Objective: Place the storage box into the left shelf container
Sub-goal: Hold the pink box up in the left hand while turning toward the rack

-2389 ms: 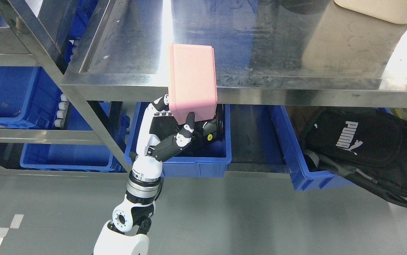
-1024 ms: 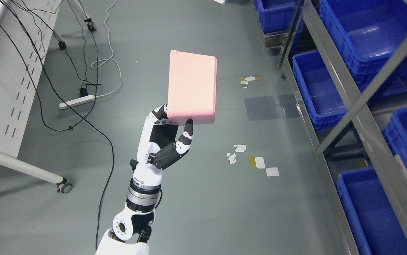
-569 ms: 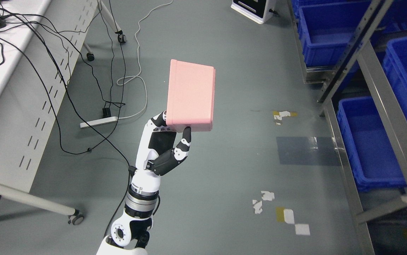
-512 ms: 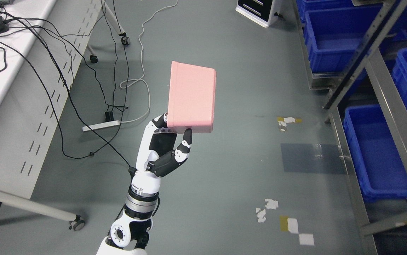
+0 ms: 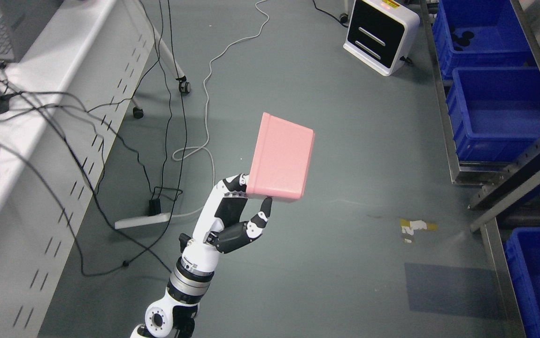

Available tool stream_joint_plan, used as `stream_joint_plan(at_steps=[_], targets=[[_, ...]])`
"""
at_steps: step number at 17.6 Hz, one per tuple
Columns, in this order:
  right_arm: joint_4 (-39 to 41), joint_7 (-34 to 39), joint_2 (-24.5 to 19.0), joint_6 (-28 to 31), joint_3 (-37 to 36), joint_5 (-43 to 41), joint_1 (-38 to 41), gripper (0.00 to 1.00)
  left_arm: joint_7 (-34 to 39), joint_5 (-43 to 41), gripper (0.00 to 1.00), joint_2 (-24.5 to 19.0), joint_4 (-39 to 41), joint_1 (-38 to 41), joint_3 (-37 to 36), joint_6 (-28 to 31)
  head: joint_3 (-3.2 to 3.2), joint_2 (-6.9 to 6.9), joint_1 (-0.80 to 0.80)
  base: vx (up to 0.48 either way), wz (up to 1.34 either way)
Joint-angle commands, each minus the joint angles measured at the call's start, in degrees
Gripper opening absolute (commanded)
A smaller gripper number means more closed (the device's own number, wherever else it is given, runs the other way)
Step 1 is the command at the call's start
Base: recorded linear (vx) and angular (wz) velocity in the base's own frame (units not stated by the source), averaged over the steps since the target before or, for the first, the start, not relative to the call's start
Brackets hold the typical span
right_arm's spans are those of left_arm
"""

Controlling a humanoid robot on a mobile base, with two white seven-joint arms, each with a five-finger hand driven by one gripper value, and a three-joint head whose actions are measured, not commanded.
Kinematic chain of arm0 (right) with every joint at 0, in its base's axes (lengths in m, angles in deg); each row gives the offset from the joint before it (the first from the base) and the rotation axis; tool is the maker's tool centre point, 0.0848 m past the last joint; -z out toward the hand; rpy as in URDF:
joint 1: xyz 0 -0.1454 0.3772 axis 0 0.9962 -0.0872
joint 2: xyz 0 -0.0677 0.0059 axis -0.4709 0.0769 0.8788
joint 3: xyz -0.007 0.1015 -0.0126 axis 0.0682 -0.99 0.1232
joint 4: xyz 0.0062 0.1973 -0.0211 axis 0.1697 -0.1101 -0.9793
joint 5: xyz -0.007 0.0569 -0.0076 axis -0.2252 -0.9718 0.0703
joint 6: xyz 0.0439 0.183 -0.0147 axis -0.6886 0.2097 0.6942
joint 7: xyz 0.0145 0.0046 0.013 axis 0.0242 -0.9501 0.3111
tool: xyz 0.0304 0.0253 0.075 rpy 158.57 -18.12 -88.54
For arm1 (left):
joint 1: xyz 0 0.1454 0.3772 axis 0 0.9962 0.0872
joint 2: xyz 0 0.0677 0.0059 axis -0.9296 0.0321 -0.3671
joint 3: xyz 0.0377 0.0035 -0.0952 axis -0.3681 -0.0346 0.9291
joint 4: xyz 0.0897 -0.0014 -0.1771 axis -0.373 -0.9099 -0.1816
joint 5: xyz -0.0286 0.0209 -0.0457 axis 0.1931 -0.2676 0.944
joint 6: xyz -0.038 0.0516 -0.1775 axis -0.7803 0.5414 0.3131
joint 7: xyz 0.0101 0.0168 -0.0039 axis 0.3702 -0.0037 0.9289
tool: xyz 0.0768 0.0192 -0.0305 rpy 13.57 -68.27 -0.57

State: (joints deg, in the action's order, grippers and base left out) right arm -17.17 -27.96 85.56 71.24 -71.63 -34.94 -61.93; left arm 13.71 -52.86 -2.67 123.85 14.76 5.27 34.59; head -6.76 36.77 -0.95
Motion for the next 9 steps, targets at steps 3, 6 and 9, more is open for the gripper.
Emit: stream_joint_plan(at_steps=[3, 6, 9], targets=[[1.0, 0.0, 1.0, 0.0, -0.3, 0.1, 0.6, 1.00, -1.0, -1.9, 0.03, -1.0, -4.0, 1.7, 1.1, 0.0, 0.00, 0.00, 0.00, 0.628, -0.37], [1.0, 0.0, 1.0, 0.0, -0.3, 0.1, 0.6, 1.00, -1.0, -1.9, 0.03, -1.0, -4.0, 2.2, 0.7, 0.0, 0.00, 0.00, 0.00, 0.545, -0.86], [1.0, 0.0, 1.0, 0.0, -0.3, 0.1, 0.6, 1.00, -2.6, -1.9, 0.03, -1.0, -4.4, 4.4, 0.3, 0.0, 0.00, 0.00, 0.00, 0.443, -1.21]])
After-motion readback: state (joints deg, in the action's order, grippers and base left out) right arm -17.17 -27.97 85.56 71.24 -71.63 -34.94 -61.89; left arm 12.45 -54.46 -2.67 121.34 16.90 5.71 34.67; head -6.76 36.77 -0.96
